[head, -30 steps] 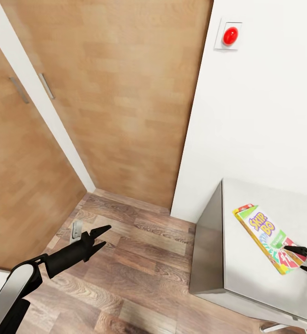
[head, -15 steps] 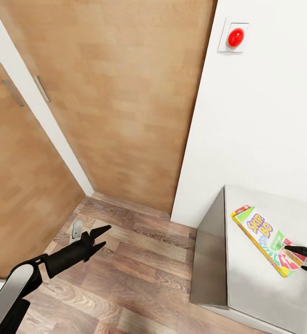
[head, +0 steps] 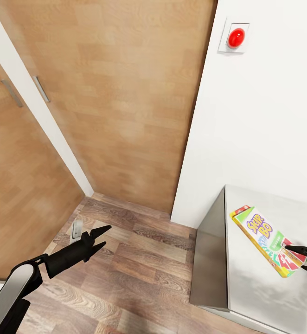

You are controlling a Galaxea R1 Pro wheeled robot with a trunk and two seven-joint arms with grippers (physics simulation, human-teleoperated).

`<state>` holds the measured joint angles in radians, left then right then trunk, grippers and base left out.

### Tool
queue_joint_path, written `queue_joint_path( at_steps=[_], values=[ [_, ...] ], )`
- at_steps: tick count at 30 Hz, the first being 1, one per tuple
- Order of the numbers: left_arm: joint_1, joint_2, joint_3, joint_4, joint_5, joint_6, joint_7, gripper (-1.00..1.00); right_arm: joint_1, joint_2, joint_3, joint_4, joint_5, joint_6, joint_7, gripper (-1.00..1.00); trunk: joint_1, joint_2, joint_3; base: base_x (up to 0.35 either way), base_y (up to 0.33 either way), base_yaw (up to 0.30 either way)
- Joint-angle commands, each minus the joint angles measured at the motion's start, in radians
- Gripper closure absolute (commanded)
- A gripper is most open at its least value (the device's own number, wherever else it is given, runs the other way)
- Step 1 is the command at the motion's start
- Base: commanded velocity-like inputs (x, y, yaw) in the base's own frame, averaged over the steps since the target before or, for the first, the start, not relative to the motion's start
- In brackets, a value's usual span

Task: Put all the toys in the child's room - the three board games (two on the bed and one on the table), the two jigsaw puzzles on the table, and the tennis ball on the table - inside the toy box on the table in the child's room.

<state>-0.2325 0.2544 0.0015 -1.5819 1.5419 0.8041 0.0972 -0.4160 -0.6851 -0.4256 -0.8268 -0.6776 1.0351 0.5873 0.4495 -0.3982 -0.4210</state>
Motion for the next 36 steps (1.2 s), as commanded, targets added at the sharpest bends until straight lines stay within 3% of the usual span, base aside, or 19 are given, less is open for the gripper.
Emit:
queue_joint_path(
  at_steps=[1, 19, 36],
  values=[
    [-0.001, 0.000, 0.000, -0.001, 0.010, 0.003, 0.010, -1.00, -0.001, 0.000, -0.002, 0.000, 0.007, 0.005, 0.008, -1.00, 0.001, -0.002, -0.002, 0.005, 0.000, 0.000],
    [-0.001, 0.000, 0.000, -0.001, 0.009, 0.003, 0.010, -1.00, -0.001, -0.002, -0.003, -0.003, 0.007, 0.005, 0.008, -1.00, 0.001, -0.002, -0.002, 0.005, 0.000, 0.000],
    [-0.001, 0.000, 0.000, -0.001, 0.000, 0.003, 0.010, -1.00, -0.001, -0.002, -0.004, -0.006, 0.007, 0.005, 0.008, -1.00, 0.001, -0.002, -0.002, 0.114, -0.031, 0.000]
  ],
)
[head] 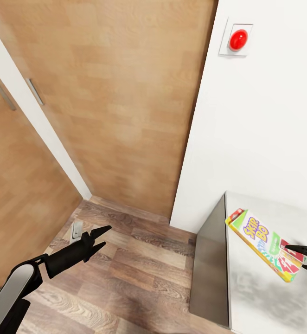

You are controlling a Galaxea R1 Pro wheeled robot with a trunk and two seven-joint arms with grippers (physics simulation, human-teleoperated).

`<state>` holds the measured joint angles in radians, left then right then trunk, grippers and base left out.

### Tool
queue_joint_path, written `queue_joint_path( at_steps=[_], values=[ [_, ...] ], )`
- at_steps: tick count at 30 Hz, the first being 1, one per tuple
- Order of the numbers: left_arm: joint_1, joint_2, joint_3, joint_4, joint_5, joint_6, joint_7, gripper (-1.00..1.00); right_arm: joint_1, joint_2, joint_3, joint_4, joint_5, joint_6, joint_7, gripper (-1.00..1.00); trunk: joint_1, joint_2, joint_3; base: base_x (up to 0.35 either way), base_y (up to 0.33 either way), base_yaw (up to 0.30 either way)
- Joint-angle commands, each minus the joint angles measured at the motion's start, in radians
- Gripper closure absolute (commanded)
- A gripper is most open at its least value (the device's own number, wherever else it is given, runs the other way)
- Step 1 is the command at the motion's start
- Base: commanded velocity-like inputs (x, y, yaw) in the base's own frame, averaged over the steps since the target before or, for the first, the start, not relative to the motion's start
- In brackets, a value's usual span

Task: Put all the toys in the child's room - the three board games (two on the bed and one on the table), the two jigsaw puzzles on the table, and the tennis ball on the table - inside the toy box on the table in the child's room.

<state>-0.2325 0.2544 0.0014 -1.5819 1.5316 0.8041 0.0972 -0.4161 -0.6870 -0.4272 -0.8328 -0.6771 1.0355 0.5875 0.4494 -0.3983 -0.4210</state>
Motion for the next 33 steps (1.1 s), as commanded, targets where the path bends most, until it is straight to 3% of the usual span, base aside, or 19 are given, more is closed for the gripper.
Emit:
queue_joint_path(
  at_steps=[1, 16, 33],
  values=[
    [-0.001, 0.000, 0.000, -0.001, 0.009, 0.003, 0.010, -1.00, -0.001, 0.000, -0.002, 0.000, 0.007, 0.005, 0.008, -1.00, 0.001, -0.002, -0.002, 0.029, -0.009, 0.000],
    [-0.001, 0.000, 0.000, -0.001, 0.003, 0.003, 0.010, -1.00, -0.001, -0.001, -0.002, -0.001, 0.006, 0.005, 0.008, -1.00, 0.001, -0.002, -0.002, 0.009, -0.003, 0.011],
    [-0.001, 0.000, 0.000, -0.001, 0.002, 0.003, 0.010, -1.00, -0.004, -0.002, -0.002, -0.003, 0.007, 0.007, 0.009, -1.00, 0.001, -0.002, -0.002, 0.001, 0.000, 0.208]
  ],
)
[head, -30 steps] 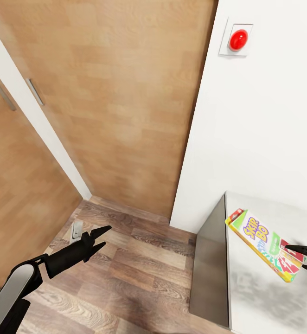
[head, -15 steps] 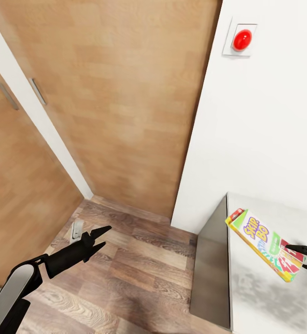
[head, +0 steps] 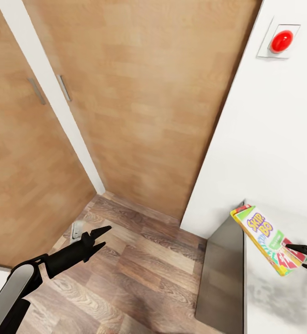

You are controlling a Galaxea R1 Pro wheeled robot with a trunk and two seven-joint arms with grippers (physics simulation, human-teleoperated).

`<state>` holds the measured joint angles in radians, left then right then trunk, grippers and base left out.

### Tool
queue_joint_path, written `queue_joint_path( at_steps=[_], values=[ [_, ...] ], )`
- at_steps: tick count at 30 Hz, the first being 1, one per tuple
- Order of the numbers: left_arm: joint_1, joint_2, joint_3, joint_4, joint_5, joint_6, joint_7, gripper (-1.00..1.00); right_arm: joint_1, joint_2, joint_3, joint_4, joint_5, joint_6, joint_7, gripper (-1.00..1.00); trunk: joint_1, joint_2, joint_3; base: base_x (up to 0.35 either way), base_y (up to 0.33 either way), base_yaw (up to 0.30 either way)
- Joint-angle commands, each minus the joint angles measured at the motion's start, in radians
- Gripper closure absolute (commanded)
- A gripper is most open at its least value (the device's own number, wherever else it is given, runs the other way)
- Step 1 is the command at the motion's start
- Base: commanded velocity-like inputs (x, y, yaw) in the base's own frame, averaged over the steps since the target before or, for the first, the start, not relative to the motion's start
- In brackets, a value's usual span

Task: Put all the toys in the child's room - the three board games (two on the bed and one on the table), the two jigsaw puzzles on the table, and the tennis ball on the table - inside the toy box on the table in the child's room.

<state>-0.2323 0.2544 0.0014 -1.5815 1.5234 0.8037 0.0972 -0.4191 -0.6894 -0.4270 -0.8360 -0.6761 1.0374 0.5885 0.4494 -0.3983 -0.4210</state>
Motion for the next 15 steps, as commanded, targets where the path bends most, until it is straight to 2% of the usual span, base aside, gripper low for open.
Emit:
queue_joint_path(
  at_steps=[1, 15],
  values=[
    [-0.001, 0.000, 0.000, -0.001, 0.010, 0.003, 0.010, -1.00, -0.001, 0.000, -0.002, 0.000, 0.005, 0.005, 0.008, -1.00, 0.001, -0.002, -0.002, 0.000, 0.000, 0.113],
    [-0.001, 0.000, 0.000, -0.001, 0.009, 0.003, 0.010, -1.00, -0.001, -0.001, -0.003, -0.004, 0.005, 0.005, 0.008, -1.00, 0.001, -0.002, -0.002, 0.000, 0.000, 0.043]
  ],
)
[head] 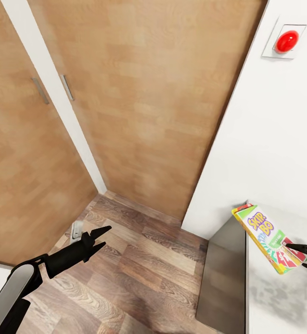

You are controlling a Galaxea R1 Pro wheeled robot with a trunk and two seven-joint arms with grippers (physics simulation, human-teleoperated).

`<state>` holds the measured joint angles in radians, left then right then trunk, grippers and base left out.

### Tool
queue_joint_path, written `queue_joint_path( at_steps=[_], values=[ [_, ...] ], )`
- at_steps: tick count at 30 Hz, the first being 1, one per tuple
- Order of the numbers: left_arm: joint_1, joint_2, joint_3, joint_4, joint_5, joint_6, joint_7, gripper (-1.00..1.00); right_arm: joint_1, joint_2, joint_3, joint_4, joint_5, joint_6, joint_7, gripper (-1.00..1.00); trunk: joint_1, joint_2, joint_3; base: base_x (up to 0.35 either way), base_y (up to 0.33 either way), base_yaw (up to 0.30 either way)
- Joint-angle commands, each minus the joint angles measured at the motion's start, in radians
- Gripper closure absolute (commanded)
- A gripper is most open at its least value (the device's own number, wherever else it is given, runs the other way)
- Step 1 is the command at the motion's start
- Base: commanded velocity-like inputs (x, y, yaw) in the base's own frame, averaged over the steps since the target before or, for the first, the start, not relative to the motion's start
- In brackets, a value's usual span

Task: Put all the toys in the child's room - the three board games (two on the bed and one on the table), the two jigsaw puzzles on the table, and the tennis ball on the table - inside the toy box on the table in the child's room.

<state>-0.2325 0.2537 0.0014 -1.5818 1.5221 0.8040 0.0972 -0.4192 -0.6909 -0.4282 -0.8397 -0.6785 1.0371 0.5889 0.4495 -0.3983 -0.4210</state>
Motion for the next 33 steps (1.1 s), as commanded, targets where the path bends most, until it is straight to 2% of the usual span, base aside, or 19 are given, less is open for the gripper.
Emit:
queue_joint_path(
  at_steps=[1, 26, 33],
  values=[
    [-0.001, 0.000, 0.000, -0.001, 0.010, 0.003, 0.010, -1.00, -0.001, 0.000, -0.002, 0.000, 0.007, 0.004, 0.008, -1.00, 0.001, -0.002, -0.002, 0.000, 0.000, 0.010],
    [-0.001, -0.001, 0.000, -0.001, 0.010, 0.003, 0.010, -1.00, -0.001, -0.001, -0.005, -0.001, 0.007, 0.001, 0.002, -1.00, 0.001, -0.002, -0.002, 0.000, 0.000, 0.002],
    [-0.002, -0.001, 0.000, -0.001, 0.011, 0.003, 0.010, -1.00, 0.001, -0.019, -0.018, -0.029, 0.008, -0.001, 0.000, -1.00, 0.001, -0.002, -0.002, 0.000, 0.000, 0.000]
  ],
)
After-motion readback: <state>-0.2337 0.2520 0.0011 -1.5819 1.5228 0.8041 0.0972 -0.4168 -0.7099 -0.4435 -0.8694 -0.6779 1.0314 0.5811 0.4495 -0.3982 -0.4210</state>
